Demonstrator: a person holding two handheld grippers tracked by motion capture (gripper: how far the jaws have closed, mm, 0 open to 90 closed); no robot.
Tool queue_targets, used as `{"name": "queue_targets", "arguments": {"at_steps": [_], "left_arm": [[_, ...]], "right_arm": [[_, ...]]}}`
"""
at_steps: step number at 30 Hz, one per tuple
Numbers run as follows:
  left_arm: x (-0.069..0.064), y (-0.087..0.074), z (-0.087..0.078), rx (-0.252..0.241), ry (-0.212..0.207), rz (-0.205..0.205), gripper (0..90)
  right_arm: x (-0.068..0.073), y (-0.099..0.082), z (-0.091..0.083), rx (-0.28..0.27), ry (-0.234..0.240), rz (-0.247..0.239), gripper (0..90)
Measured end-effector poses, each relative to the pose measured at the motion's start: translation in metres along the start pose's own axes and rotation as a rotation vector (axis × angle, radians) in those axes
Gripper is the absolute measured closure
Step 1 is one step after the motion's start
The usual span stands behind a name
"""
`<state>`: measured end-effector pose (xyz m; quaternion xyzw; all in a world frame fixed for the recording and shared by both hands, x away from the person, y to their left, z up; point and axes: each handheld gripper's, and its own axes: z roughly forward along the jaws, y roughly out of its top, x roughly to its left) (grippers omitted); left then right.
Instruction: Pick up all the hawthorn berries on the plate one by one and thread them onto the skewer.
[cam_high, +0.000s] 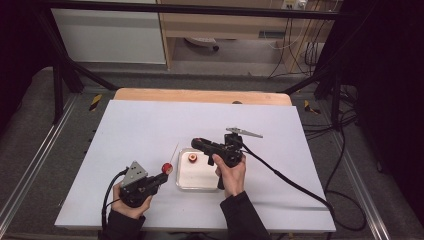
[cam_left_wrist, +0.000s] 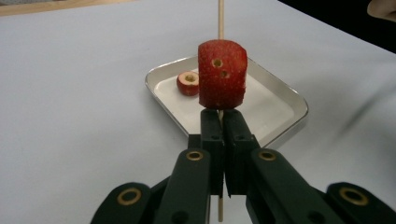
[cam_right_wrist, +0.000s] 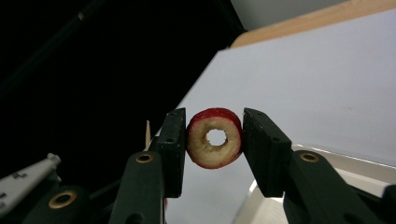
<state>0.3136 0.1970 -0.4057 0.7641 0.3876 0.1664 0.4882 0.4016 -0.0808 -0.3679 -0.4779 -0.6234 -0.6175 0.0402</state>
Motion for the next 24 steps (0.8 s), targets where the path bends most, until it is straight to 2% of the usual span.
{"name": "queue_targets", "arguments": {"at_steps": [8,15,18,24], "left_arm": [[-0.009,0.001,0.0,-0.004,-0.012,-0.013,87.9],[-0.016,0.001,0.004,-0.005,-0.014,-0.03,88.0],[-0.018,0.002,0.008,-0.002,-0.016,-0.036,88.0],[-0.023,0.004,0.015,0.003,-0.021,-0.036,88.0]], "right_arm": [[0.005,-0.01,0.003,-0.147,0.055,0.054,61.6],[0.007,-0.017,0.007,-0.266,0.107,0.14,61.6],[0.008,-0.019,0.008,-0.289,0.127,0.168,61.6],[0.008,-0.023,0.009,-0.314,0.156,0.185,61.6]]}}
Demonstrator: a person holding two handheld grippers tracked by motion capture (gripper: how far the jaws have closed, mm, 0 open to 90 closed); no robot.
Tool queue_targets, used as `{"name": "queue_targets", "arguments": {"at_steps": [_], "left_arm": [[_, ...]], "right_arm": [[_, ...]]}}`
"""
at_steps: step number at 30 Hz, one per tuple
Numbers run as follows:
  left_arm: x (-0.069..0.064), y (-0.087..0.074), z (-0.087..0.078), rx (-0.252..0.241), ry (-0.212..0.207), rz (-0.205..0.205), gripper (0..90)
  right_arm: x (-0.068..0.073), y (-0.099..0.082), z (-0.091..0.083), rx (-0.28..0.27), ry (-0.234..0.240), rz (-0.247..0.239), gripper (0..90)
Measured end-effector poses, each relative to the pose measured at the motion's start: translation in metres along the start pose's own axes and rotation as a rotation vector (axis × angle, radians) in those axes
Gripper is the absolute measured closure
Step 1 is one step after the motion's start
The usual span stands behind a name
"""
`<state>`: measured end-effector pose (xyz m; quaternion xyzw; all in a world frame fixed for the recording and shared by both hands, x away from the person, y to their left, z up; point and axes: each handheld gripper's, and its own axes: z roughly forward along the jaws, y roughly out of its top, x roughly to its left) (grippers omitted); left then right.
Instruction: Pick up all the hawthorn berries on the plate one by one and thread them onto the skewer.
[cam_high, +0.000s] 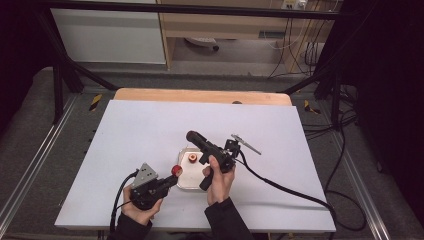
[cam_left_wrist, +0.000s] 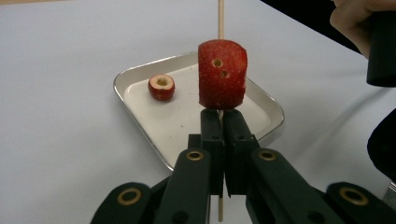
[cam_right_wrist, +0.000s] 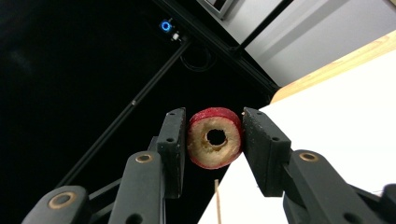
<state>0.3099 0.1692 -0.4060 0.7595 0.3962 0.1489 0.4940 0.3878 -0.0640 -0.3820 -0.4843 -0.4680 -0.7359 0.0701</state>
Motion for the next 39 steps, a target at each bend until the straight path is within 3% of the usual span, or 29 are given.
{"name": "queue_targets", "arguments": {"at_steps": [11,26,32,35,39], "left_arm": [[-0.002,0.001,0.001,-0.015,0.002,-0.01,88.0],[-0.001,0.002,0.001,-0.02,0.005,-0.039,88.0],[-0.003,0.002,0.002,-0.028,0.02,-0.078,88.2],[-0.004,0.002,0.002,-0.031,0.005,-0.103,88.2],[-0.007,0.0,0.003,-0.053,0.004,-0.096,88.3]], "right_arm": [[-0.001,-0.005,0.0,-0.028,0.03,0.033,61.7],[-0.005,-0.013,0.002,-0.004,0.032,0.044,61.7],[-0.005,-0.02,0.002,-0.027,0.03,0.034,61.8],[-0.004,-0.024,0.0,-0.042,0.024,0.008,61.9],[-0.004,-0.027,0.0,-0.046,0.021,-0.005,62.0]]}}
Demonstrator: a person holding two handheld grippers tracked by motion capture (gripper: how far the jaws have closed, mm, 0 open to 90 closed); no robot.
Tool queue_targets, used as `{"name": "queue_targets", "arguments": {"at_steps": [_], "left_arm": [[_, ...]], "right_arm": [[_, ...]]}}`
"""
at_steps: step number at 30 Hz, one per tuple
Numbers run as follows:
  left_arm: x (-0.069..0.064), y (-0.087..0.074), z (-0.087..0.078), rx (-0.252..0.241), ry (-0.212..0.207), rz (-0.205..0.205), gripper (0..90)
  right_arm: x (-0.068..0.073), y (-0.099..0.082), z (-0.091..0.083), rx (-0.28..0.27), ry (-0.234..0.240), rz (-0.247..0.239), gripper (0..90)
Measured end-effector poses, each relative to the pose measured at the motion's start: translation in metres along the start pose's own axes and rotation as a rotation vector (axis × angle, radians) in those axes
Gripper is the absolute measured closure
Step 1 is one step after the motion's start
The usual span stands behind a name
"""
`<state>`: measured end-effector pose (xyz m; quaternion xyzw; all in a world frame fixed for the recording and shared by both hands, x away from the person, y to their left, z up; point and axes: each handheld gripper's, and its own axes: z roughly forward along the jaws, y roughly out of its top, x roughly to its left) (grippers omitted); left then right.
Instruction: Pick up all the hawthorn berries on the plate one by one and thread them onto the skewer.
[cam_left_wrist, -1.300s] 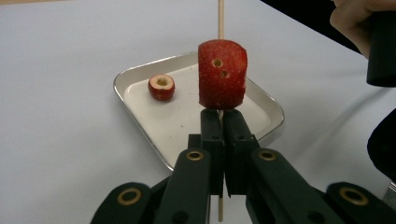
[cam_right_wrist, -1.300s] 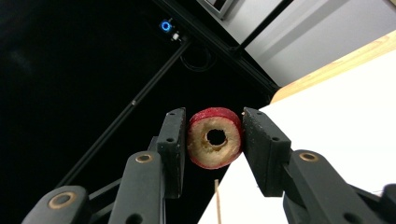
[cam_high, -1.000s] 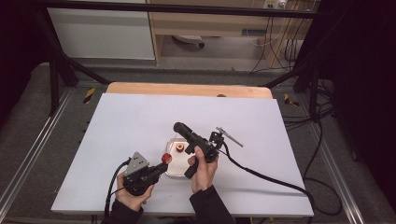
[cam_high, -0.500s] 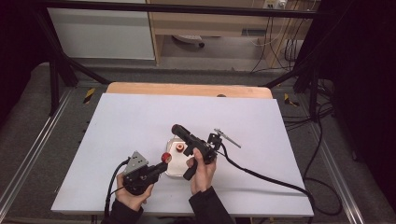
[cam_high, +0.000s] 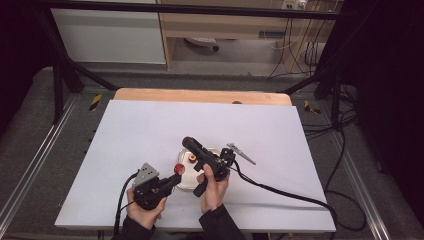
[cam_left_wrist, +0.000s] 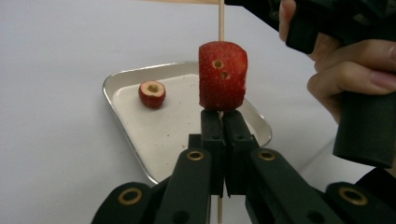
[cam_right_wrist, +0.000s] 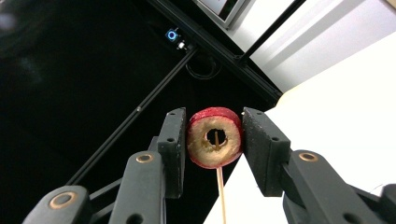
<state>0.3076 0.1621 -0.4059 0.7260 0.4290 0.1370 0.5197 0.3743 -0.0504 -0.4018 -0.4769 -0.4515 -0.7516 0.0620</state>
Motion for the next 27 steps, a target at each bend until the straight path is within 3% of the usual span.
{"name": "queue_targets", "arguments": {"at_steps": [7,15,17,19,25,27], "left_arm": [[0.0008,-0.0009,0.002,0.012,-0.024,-0.044,88.5],[0.0007,-0.0013,0.0007,-0.003,-0.044,-0.043,88.8],[-0.0006,-0.0013,0.0003,-0.011,-0.002,0.004,88.8],[-0.0014,-0.0017,0.0003,-0.013,0.0,0.015,88.8],[0.0039,-0.0003,0.0003,-0.025,0.01,0.002,88.8],[0.0039,0.0041,-0.0006,-0.049,0.009,0.007,88.8]], "right_arm": [[0.0015,-0.0047,-0.0023,0.012,0.003,-0.021,62.3],[0.0049,-0.0037,-0.0045,0.019,-0.002,-0.078,62.6],[0.0052,-0.0045,-0.0049,0.021,-0.001,-0.075,62.6],[0.0056,-0.0045,-0.0053,0.027,-0.003,-0.07,62.7],[0.0054,-0.004,-0.0054,0.044,-0.012,-0.046,62.8],[0.0028,-0.0069,-0.004,0.072,-0.001,-0.023,62.9]]}}
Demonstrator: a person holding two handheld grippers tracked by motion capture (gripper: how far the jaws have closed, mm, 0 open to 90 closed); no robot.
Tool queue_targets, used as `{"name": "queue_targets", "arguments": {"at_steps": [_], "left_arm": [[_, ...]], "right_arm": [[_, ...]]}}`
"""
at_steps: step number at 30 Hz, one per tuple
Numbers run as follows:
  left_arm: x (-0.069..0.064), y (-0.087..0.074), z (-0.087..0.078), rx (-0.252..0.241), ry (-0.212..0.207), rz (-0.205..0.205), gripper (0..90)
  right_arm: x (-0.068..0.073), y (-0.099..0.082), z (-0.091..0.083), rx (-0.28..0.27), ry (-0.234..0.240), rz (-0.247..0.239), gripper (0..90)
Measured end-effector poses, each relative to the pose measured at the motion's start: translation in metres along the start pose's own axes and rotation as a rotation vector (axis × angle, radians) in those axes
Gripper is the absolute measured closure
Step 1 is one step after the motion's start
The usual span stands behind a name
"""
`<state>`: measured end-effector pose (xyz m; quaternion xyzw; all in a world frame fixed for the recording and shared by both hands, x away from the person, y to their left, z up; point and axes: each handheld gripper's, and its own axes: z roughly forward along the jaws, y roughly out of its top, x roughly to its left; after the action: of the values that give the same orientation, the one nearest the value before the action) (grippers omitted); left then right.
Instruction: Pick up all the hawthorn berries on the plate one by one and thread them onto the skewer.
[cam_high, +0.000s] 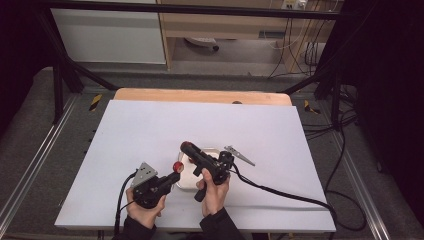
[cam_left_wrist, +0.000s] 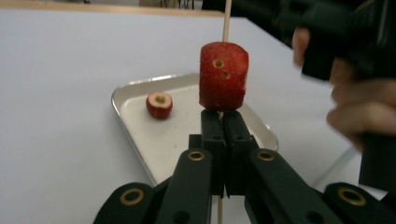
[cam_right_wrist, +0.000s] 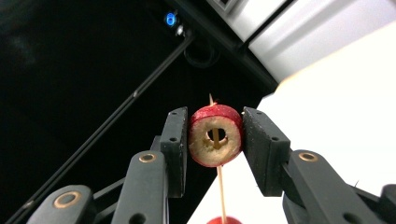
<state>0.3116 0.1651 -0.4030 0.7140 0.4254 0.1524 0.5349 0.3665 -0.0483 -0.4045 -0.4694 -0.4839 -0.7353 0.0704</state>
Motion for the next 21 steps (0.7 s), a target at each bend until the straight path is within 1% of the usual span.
{"name": "queue_targets", "arguments": {"at_steps": [1,2,3,4,5,6,7,9,11,12,13,14,15,17,19,21], "left_arm": [[-0.002,0.003,0.0,0.004,0.011,0.003,88.8],[-0.001,0.005,0.001,0.015,0.014,0.0,88.8],[0.001,0.003,0.003,0.025,0.005,-0.003,88.8],[0.001,0.001,0.004,0.033,0.017,0.014,88.8],[0.001,-0.001,0.005,0.036,0.029,0.03,88.8],[0.001,0.0,0.005,0.049,0.035,0.04,88.8],[0.001,0.0,0.005,0.051,0.034,0.04,88.7],[0.004,0.0,0.005,0.052,0.015,0.029,88.7],[0.007,0.0,0.006,0.054,-0.005,0.02,88.7],[0.008,0.0,0.006,0.05,-0.002,0.021,88.6],[0.009,0.0,0.005,0.049,0.002,0.027,88.6],[0.011,0.001,0.005,0.05,-0.002,0.025,88.6],[0.012,0.001,0.004,0.052,-0.008,0.02,88.6],[0.015,0.001,0.004,0.056,-0.007,0.025,88.6],[0.018,0.0,0.004,0.066,-0.006,0.033,88.5],[0.02,-0.002,0.004,0.081,-0.015,0.044,88.5]], "right_arm": [[-0.002,-0.004,0.002,0.036,-0.002,0.019,62.9],[-0.006,-0.01,0.003,0.044,0.015,0.043,62.9],[-0.008,-0.016,0.002,0.025,0.021,0.049,62.9],[-0.008,-0.018,0.001,0.029,0.009,0.032,62.9],[-0.007,-0.018,0.002,0.049,-0.004,0.022,62.8],[-0.009,-0.019,0.002,0.053,-0.006,0.015,62.7],[-0.009,-0.019,0.003,0.058,-0.008,0.008,62.6],[-0.008,-0.018,0.002,0.06,-0.015,-0.013,62.4],[-0.006,-0.015,0.001,0.075,-0.037,-0.055,61.4],[-0.005,-0.013,0.001,0.085,-0.051,-0.072,57.9],[-0.004,-0.012,0.001,0.096,-0.061,-0.087,51.3],[-0.003,-0.01,0.0,0.103,-0.067,-0.112,46.7],[-0.002,-0.007,-0.001,0.117,-0.078,-0.139,45.1],[0.0,-0.001,-0.003,0.133,-0.112,-0.205,39.1],[-0.001,0.006,-0.005,0.171,-0.134,-0.246,31.1],[-0.003,0.012,-0.006,0.228,-0.167,-0.288,22.7]]}}
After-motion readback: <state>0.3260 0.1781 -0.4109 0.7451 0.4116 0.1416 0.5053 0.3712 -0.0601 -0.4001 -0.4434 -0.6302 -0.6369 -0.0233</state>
